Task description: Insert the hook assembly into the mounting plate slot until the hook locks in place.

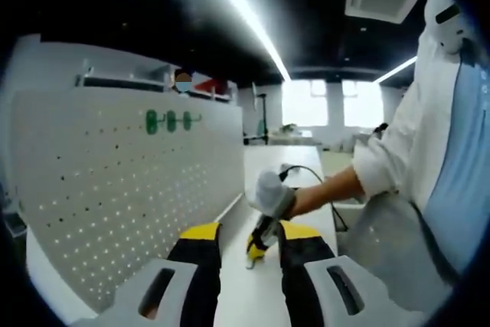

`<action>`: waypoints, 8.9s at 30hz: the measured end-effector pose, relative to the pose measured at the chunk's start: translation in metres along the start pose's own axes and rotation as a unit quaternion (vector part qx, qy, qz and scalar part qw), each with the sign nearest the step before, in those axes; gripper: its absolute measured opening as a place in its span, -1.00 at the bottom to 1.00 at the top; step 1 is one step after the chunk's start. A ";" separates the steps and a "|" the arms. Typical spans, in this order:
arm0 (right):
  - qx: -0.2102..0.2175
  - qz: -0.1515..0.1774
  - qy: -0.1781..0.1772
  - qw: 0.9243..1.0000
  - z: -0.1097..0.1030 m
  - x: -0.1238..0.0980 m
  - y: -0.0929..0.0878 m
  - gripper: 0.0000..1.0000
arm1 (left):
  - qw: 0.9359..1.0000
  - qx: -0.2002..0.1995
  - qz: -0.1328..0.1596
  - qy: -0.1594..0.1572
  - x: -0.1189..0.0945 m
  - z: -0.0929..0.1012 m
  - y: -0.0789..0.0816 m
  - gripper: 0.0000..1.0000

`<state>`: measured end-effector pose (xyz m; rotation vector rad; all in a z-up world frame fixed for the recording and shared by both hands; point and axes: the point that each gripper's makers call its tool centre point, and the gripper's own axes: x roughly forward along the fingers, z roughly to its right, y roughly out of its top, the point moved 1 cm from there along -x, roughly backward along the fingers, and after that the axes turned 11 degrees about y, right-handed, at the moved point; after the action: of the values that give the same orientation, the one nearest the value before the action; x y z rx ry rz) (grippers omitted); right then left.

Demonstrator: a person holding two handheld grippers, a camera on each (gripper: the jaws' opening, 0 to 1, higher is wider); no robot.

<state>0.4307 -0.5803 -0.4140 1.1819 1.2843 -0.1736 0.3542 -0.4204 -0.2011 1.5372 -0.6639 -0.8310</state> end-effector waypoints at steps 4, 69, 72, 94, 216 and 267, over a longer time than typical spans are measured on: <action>0.000 -0.001 -0.002 1.000 0.001 -0.001 -0.001 -0.91 | 1.000 0.001 0.000 -0.001 -0.001 0.001 0.000 -0.41; -0.078 0.229 0.295 0.924 -0.146 -0.116 0.103 -1.00 | 0.997 -0.003 0.019 -0.071 -0.008 0.038 0.005 -0.70; -0.088 0.237 0.305 0.918 -0.152 -0.120 0.105 -1.00 | 0.997 -0.007 0.022 -0.076 -0.009 0.040 0.006 -0.72; -0.115 0.282 0.399 0.865 -0.188 -0.156 0.115 -1.00 | 0.990 -0.021 0.045 -0.131 -0.014 0.061 0.014 -0.89; -0.112 0.374 0.057 0.919 -0.081 -0.192 0.099 0.73 | 0.995 0.083 0.056 -0.026 0.110 -0.126 0.119 -0.95; -0.135 0.374 0.064 0.915 -0.092 -0.196 0.105 0.71 | 0.994 0.078 0.069 0.024 0.071 -0.111 0.116 -0.41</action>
<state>0.3740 -0.5596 -0.1812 1.3716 0.8477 0.6339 0.4908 -0.4276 -0.0919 1.6250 -0.8058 -0.6498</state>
